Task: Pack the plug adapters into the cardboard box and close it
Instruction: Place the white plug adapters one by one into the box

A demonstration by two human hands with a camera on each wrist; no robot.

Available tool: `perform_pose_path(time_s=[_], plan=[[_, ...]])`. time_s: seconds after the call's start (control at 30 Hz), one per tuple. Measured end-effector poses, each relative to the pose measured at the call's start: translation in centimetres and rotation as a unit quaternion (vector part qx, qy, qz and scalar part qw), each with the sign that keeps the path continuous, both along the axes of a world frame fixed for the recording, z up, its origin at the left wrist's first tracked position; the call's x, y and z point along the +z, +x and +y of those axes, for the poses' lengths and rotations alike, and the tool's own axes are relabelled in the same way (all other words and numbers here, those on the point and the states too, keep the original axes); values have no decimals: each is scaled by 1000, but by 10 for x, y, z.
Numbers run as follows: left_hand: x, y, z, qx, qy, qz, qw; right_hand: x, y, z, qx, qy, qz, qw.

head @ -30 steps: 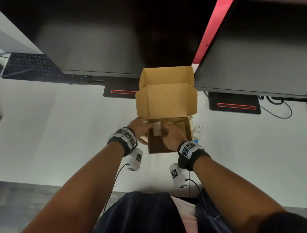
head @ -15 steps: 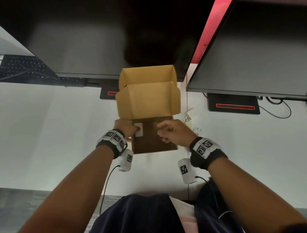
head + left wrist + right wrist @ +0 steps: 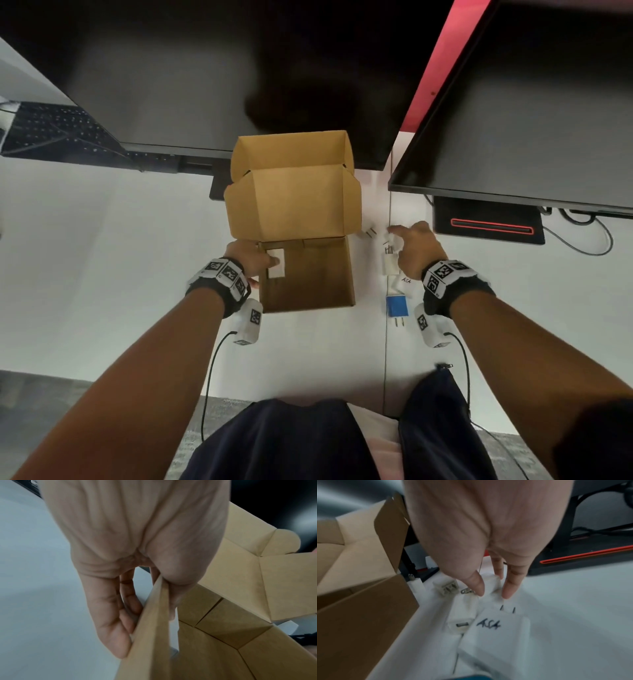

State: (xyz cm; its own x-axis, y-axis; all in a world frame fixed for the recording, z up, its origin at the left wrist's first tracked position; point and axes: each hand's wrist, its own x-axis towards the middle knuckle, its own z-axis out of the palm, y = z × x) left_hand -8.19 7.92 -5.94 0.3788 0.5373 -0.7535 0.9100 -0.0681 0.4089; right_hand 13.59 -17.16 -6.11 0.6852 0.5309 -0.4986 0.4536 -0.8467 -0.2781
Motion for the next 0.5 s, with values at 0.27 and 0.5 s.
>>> perform_pose_path(time_s=[0.27, 0.5], plan=[[-2, 6, -7, -14, -3, -5, 1000, 7, -11, -11, -108, 133, -19, 985], [-7, 20, -21, -3, -34, -30, 999, 31, -63, -7, 40, 287, -8, 957]])
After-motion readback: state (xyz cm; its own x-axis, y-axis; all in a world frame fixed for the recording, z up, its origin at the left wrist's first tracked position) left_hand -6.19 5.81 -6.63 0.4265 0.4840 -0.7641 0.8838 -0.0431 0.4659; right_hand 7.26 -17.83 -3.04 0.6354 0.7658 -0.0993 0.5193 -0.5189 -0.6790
